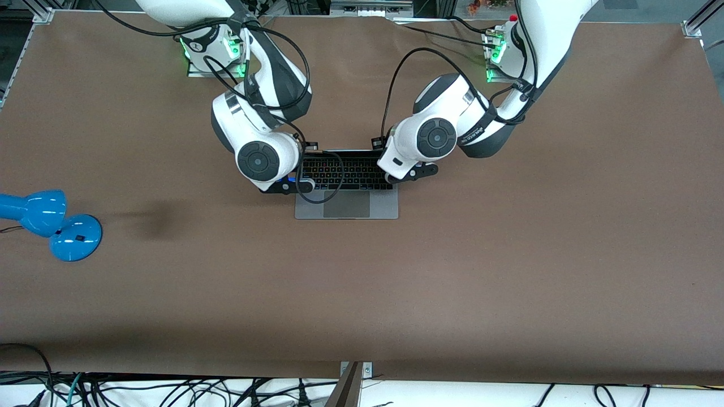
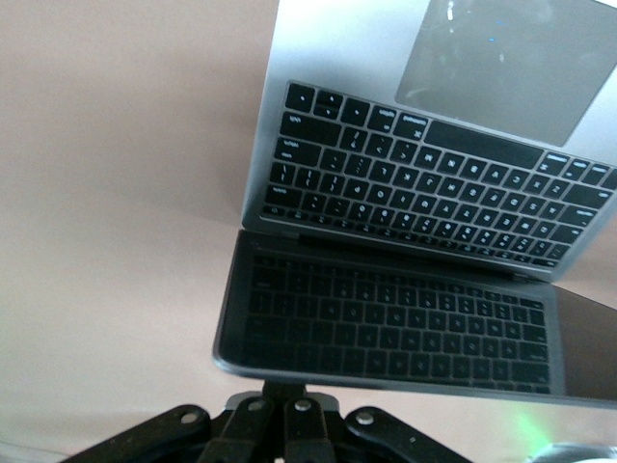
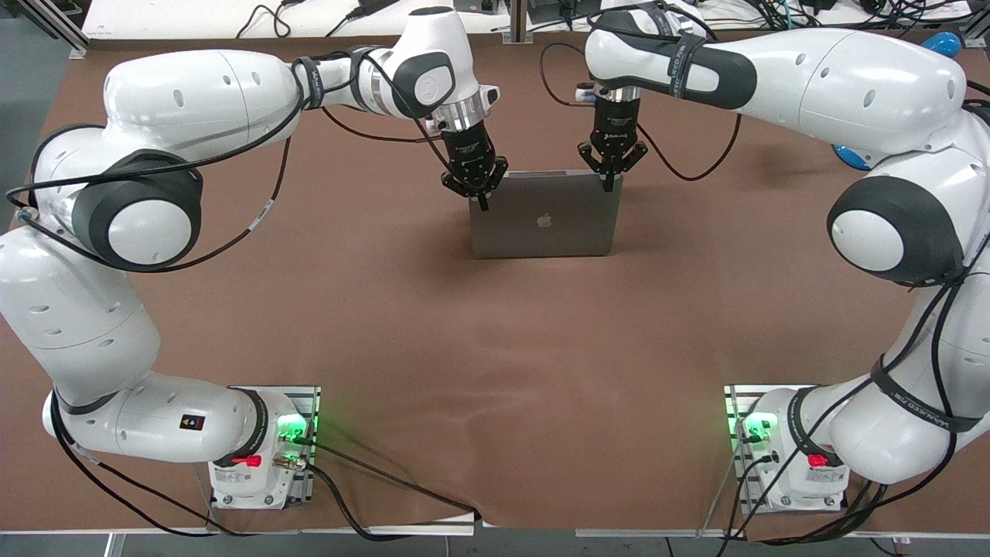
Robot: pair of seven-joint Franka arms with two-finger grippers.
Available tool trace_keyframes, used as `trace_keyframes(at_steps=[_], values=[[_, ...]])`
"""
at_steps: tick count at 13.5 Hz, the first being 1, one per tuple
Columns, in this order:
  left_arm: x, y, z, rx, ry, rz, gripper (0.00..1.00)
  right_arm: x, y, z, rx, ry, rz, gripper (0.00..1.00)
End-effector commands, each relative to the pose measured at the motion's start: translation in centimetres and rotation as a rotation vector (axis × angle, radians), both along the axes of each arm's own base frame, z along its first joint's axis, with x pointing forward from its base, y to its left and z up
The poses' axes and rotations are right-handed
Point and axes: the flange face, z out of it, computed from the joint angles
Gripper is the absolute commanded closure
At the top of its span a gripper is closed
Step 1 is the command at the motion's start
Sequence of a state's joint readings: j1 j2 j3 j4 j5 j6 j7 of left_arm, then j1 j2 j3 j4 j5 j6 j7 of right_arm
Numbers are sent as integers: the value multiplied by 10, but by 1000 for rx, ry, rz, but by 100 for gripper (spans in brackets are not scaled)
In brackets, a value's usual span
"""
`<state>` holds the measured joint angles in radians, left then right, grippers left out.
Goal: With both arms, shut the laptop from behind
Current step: 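Push the laptop screen down with both grippers toward the keyboard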
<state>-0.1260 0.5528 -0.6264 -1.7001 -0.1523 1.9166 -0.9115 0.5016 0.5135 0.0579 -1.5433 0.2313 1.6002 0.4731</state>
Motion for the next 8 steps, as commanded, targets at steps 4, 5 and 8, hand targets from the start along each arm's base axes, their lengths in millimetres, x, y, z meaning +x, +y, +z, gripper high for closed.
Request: trace_keyframes(at_steps=[4,5,8], values=[[8,-4,-23,14,-34,-9,100,21,-10,-9,32,-67,7,100],[9,-4,-27,16,-34,-10,100,23,-9,-14,36,-74,2,100],[13,-5,-31,9,-32,-5,100,29,-7,-18,51,-108,-5,100]])
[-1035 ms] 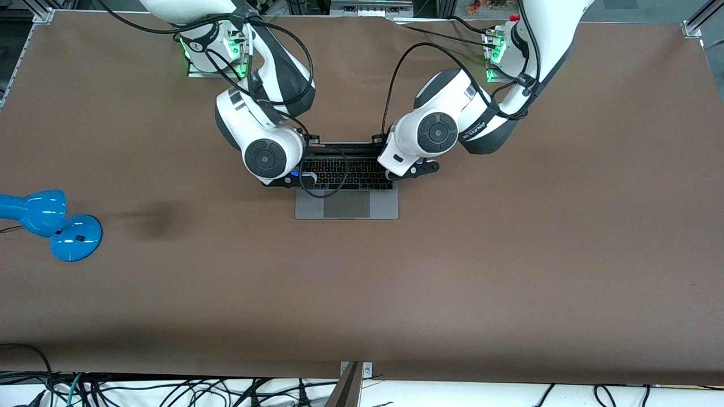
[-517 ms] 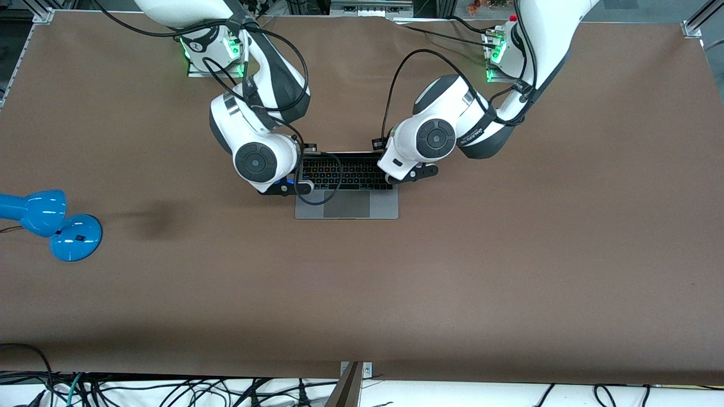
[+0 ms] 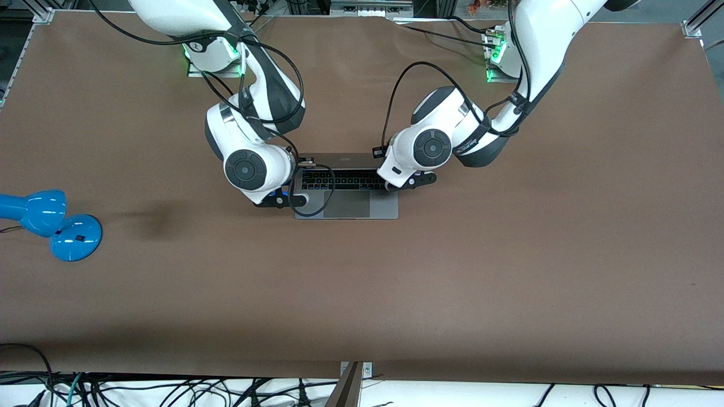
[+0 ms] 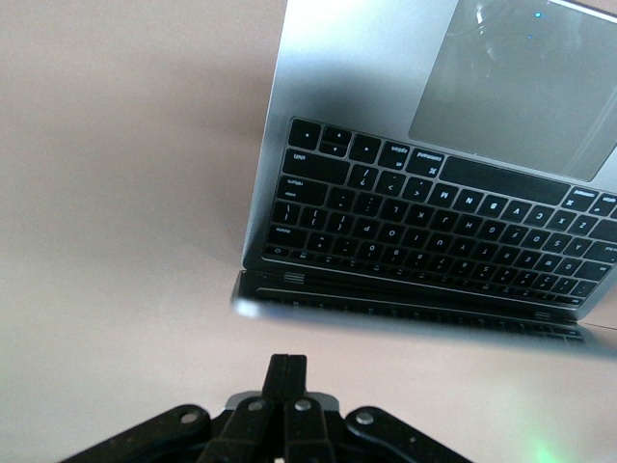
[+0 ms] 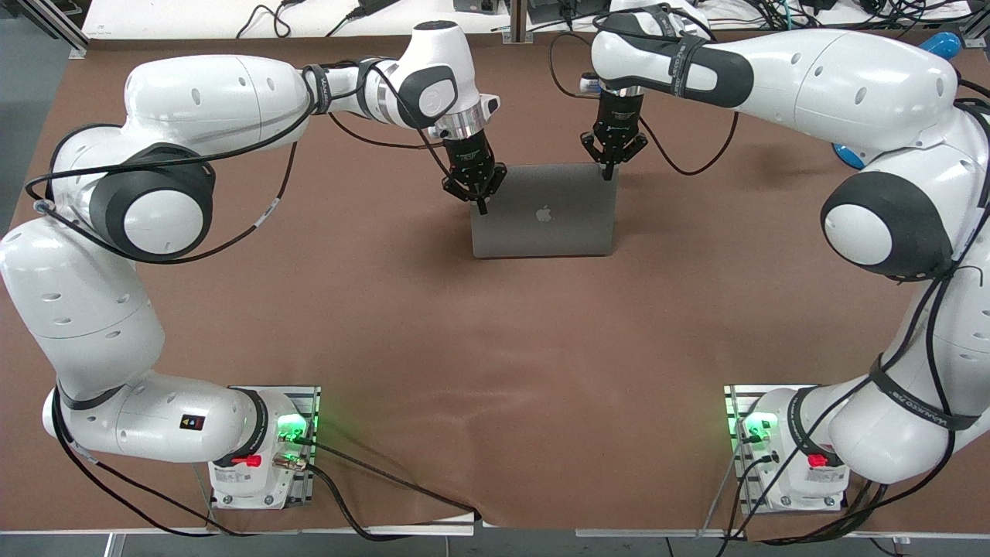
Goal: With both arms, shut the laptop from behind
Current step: 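Push the laptop screen down with both grippers toward the keyboard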
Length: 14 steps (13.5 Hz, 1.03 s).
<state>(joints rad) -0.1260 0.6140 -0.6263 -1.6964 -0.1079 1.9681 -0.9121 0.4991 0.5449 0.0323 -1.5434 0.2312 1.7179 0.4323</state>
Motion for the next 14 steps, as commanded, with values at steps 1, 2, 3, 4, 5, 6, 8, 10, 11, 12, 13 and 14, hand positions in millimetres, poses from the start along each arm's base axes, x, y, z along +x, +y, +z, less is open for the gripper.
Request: trace_keyframes(at_steps=[1,2,3,4,5,6,8,10,11,12,13,14], values=[[8,-5,-2,0,-38,-1,100,10,1,-4,16,-42,4,100],[9,-5,-8,-1,-33,1,100,13,-1,-8,16,-52,-4,100],[8,-5,-11,6,-35,-8,100,16,-1,-13,22,-61,2,100],[10,-5,-16,10,-35,-11,100,18,-1,-16,29,-73,11,100],[16,-6,-17,5,-40,-8,100,22,-4,-22,34,-86,15,100],[19,-6,-20,3,-41,-7,100,27,-7,-26,38,-101,20,100],[18,-7,-26,5,-33,-8,100,30,-8,-31,47,-116,27,100],[18,-6,-30,6,-25,-8,100,35,-12,-39,50,-129,34,100],[19,-6,-32,8,-22,-7,100,36,-12,-43,55,-136,44,100],[19,-5,-37,8,-16,-6,100,37,-13,-47,54,-138,41,100],[23,-4,-38,13,-36,-15,100,39,-13,-49,57,-147,42,100],[23,-4,-45,30,-47,-30,100,40,-12,-54,59,-155,40,100]])
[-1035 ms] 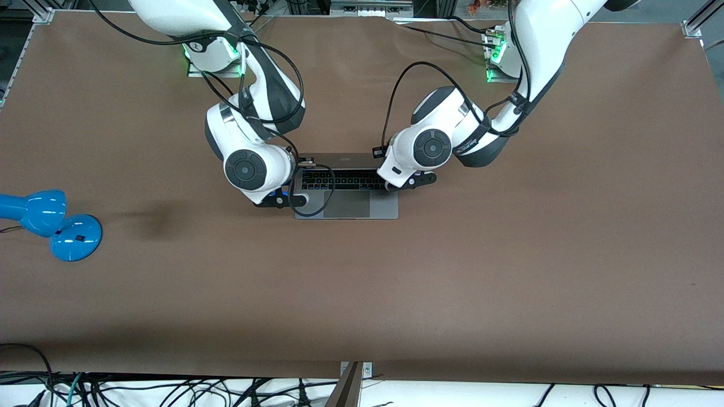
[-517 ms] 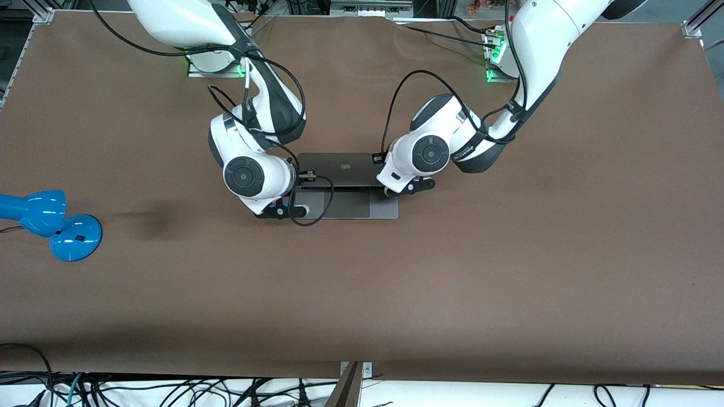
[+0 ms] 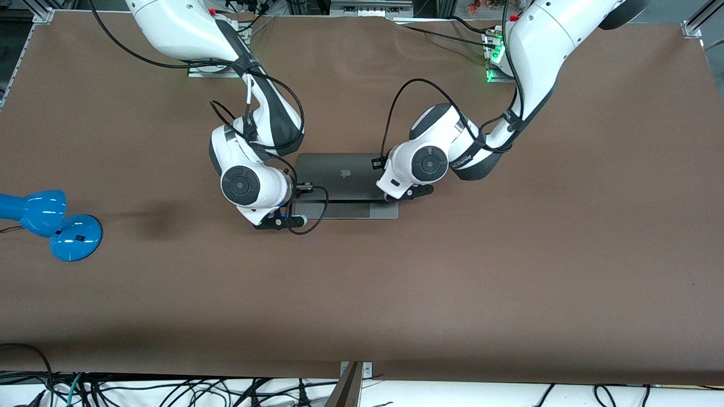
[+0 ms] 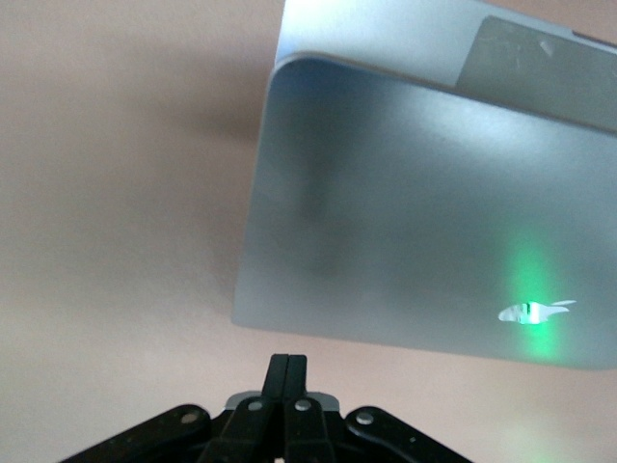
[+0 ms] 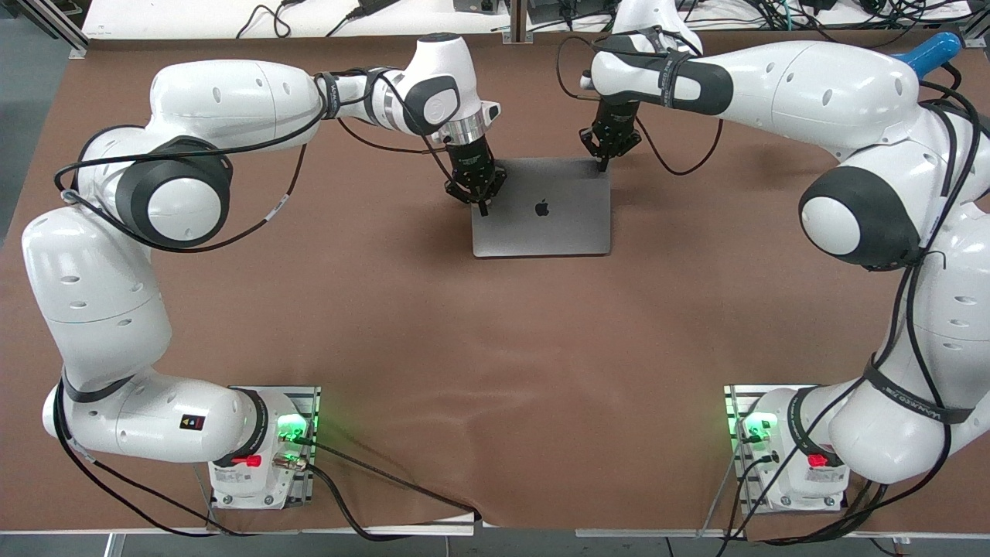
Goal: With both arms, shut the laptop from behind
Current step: 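Push the laptop screen down with both grippers toward the keyboard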
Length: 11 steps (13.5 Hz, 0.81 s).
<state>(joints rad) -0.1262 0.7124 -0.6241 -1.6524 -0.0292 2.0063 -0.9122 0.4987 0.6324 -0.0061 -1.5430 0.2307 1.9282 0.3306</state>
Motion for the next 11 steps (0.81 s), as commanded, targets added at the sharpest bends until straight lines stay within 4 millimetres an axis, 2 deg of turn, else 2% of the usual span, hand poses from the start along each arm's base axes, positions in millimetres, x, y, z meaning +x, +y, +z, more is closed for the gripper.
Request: trace_keyframes(at_steps=[1,7,11], values=[[8,-4,-14,25,-24,-18,100,7,1,-8,6,-32,17,100],[17,-6,-40,7,-33,-5,100,11,2,-17,13,-55,13,100],[19,-5,-49,13,-34,-2,100,16,3,-24,27,-81,30,100]])
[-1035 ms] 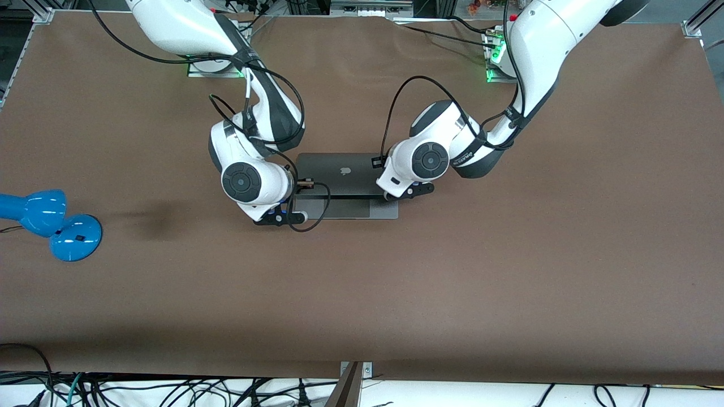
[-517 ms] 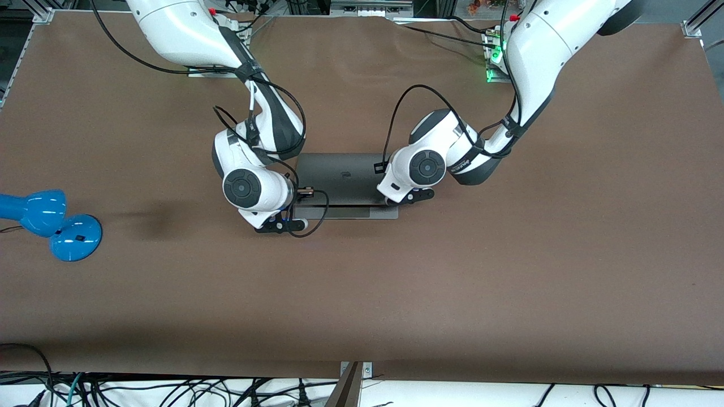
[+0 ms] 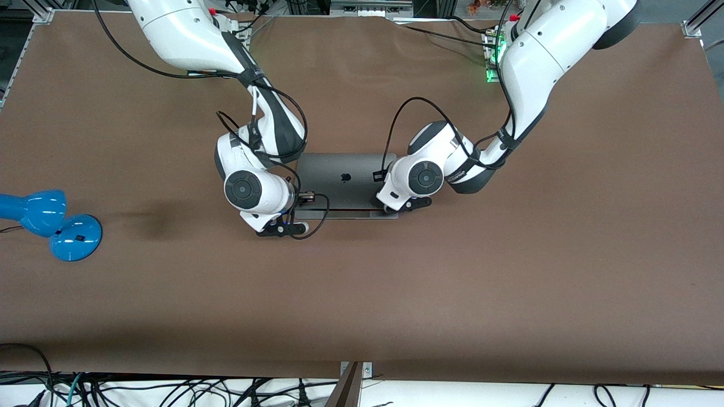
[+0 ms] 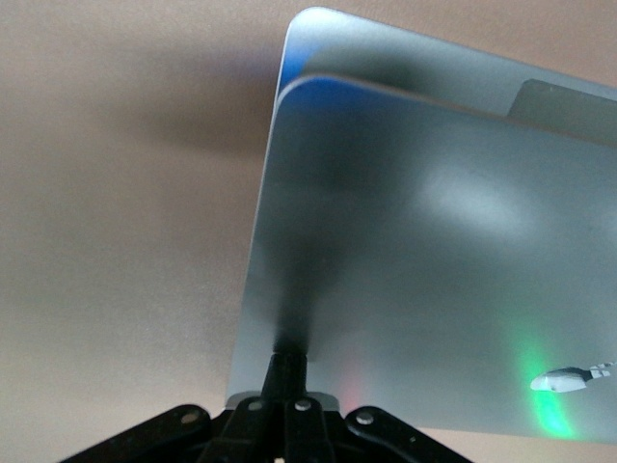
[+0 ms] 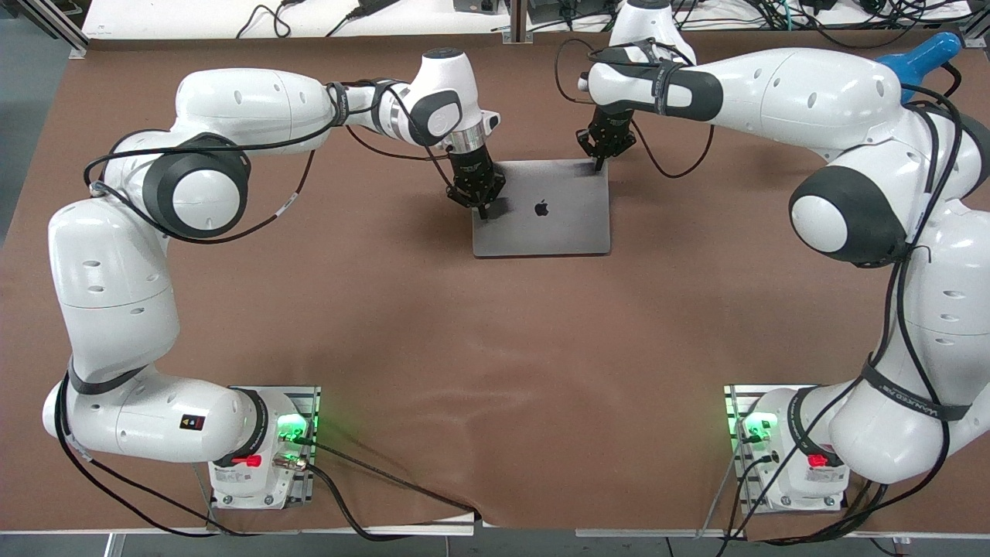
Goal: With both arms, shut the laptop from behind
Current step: 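Push the laptop screen down with both grippers toward the keyboard, then press the closed laptop lid flat with both grippers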
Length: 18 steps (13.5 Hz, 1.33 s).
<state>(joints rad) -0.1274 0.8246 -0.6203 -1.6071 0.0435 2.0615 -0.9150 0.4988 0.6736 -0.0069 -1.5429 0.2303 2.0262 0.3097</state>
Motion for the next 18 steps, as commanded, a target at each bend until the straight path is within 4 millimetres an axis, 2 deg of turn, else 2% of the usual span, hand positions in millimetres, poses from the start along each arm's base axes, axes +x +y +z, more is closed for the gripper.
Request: trace_keyframes(at_steps=[1,7,12,18], values=[[7,-6,-5,8,-27,2,100,9,3,-4,11,-29,42,100],[17,-5,-19,7,-36,16,100,9,3,-20,6,-27,37,100],[30,1,-31,12,-38,40,100,12,4,-43,15,-60,44,100],[37,3,-41,16,-43,45,100,12,4,-49,13,-59,48,100]])
